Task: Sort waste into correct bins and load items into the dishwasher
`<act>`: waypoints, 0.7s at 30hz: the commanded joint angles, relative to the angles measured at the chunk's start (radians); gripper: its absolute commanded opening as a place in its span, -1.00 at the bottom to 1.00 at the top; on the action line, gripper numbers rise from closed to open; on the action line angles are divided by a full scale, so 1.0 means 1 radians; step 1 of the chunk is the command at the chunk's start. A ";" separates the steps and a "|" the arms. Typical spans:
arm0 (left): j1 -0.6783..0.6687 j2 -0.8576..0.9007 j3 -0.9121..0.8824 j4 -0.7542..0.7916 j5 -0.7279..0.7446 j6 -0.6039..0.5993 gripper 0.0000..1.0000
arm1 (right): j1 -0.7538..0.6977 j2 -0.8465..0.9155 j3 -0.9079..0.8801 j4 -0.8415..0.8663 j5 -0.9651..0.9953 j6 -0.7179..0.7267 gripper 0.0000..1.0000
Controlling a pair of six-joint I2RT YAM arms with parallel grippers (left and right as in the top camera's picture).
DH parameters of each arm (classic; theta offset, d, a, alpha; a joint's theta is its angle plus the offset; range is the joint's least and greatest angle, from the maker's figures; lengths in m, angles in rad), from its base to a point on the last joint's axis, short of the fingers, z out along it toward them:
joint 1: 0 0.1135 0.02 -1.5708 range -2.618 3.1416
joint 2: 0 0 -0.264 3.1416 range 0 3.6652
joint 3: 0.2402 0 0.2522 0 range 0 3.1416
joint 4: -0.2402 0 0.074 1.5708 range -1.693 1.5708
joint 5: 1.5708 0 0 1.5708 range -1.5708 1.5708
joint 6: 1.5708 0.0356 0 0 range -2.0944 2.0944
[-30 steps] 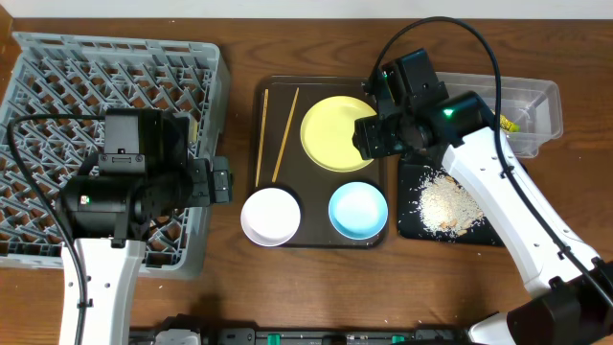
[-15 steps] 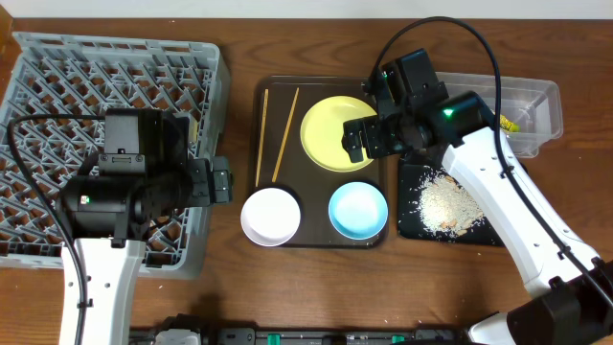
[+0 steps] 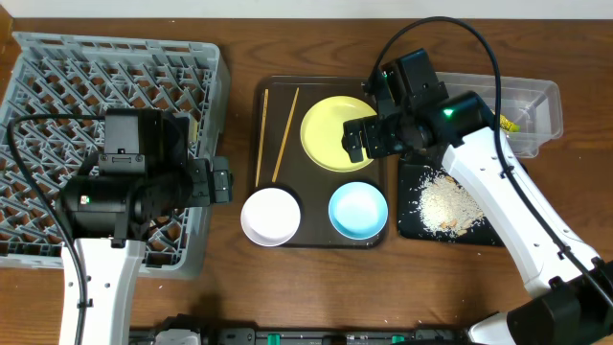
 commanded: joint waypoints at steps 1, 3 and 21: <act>-0.003 0.000 0.009 0.000 -0.013 0.014 0.98 | 0.006 -0.026 0.019 0.002 -0.008 -0.003 0.99; -0.003 0.000 0.009 0.000 -0.012 0.014 0.98 | 0.006 -0.027 0.019 0.002 -0.008 -0.003 0.99; -0.003 0.000 0.009 0.000 -0.012 0.014 0.98 | -0.006 -0.386 -0.032 -0.083 0.350 -0.110 0.99</act>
